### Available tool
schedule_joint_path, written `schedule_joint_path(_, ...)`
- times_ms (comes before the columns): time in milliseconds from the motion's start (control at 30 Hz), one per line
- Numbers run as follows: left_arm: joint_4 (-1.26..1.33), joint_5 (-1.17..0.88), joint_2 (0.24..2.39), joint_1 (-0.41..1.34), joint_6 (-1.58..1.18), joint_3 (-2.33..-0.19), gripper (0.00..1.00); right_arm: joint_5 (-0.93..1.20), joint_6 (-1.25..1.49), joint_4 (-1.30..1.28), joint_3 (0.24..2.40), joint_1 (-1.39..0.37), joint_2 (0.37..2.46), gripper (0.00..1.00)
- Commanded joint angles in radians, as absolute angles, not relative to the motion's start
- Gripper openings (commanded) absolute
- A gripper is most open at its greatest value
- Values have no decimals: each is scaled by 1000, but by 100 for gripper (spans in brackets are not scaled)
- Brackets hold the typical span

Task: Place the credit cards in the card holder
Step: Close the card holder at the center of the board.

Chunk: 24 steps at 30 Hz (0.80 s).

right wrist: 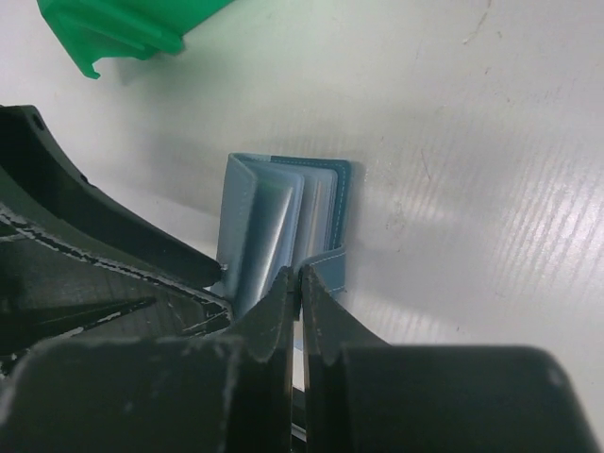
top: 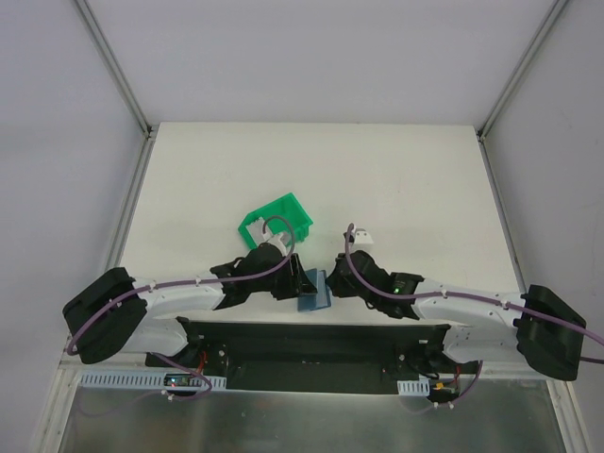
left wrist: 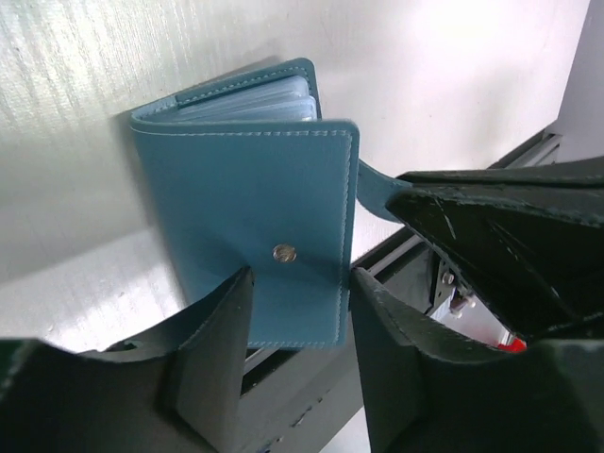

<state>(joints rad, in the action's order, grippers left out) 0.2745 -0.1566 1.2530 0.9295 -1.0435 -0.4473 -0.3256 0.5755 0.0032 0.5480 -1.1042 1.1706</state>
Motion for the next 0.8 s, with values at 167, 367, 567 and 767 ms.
schedule_joint_path(167, 284, -106, 1315, 963, -1022, -514, 60, -356, 574, 5, 543, -1111, 1143, 0)
schedule_joint_path(367, 229, -42, 1250, 976, -977, -519, 82, -376, 577, -29, 540, -1111, 1124, 1)
schedule_joint_path(567, 160, 47, 1138, 979, -942, -502, 99, -377, 580, -37, 543, -1109, 1123, 2)
schedule_joint_path(767, 85, 129, 1026, 980, -904, -471, 99, -380, 583, -38, 545, -1109, 1127, 6)
